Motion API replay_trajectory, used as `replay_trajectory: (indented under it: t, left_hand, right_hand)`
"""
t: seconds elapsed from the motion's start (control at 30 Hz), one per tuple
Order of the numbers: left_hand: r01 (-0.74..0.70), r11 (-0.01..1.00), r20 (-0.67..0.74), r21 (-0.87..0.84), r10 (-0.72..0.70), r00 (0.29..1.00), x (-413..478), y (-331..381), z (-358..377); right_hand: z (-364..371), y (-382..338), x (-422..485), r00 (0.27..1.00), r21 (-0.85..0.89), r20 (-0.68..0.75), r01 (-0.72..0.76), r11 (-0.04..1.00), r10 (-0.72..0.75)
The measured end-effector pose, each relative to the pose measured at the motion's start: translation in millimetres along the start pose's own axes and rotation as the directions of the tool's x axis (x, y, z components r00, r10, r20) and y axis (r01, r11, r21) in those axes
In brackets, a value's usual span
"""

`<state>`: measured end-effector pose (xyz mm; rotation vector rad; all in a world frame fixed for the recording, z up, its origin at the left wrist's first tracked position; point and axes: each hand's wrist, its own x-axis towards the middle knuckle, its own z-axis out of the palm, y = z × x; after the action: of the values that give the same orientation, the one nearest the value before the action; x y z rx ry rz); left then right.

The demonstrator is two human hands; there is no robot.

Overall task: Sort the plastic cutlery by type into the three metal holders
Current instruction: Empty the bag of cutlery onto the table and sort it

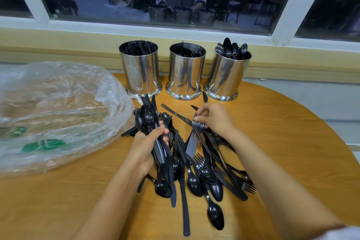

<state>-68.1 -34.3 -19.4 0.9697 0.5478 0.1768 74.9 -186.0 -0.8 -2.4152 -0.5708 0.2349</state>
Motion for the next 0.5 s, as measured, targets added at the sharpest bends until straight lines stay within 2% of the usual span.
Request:
replay_trajectory:
  t: [0.07,0.17,0.27,0.33,0.4,0.47,0.5]
  left_hand:
    - [0.01,1.0,-0.001,0.003,-0.01,1.0,1.1,0.5,-0.2]
    - [0.022,0.999,0.002,0.047,-0.023,1.0,2.5,1.6,0.7]
    - [0.016,0.994,0.019,0.108,-0.019,1.0,2.3,3.1,4.5]
    - [-0.001,0.994,0.02,0.111,-0.001,1.0,1.0,4.2,9.2]
    - [-0.007,0.993,0.023,0.122,0.004,1.0,-0.8,5.2,14.9]
    - [-0.014,0.987,0.043,0.158,0.007,0.999,-2.0,4.0,19.6]
    - [-0.02,0.981,0.053,0.191,0.01,0.999,-2.5,3.0,21.1]
  right_hand:
    - [-15.4,-0.8,9.2,0.986,0.096,-0.155,0.078,0.992,-0.062]
    - [-39.6,-7.6,17.5,0.909,0.094,-0.367,0.248,0.964,-0.198]
    - [-60.2,-23.0,15.2,0.833,0.088,-0.461,0.387,0.918,-0.307]
    - [-70.0,-36.7,10.3,0.845,0.126,-0.403,0.433,0.893,-0.353]
    - [-73.4,-53.0,3.4,0.909,0.173,-0.184,0.404,0.898,-0.373]
    - [-66.7,-65.6,-1.0,0.928,0.164,0.022,0.363,0.917,-0.371]
    - [-60.6,-70.0,-1.2,0.927,0.135,0.063,0.358,0.924,-0.369]
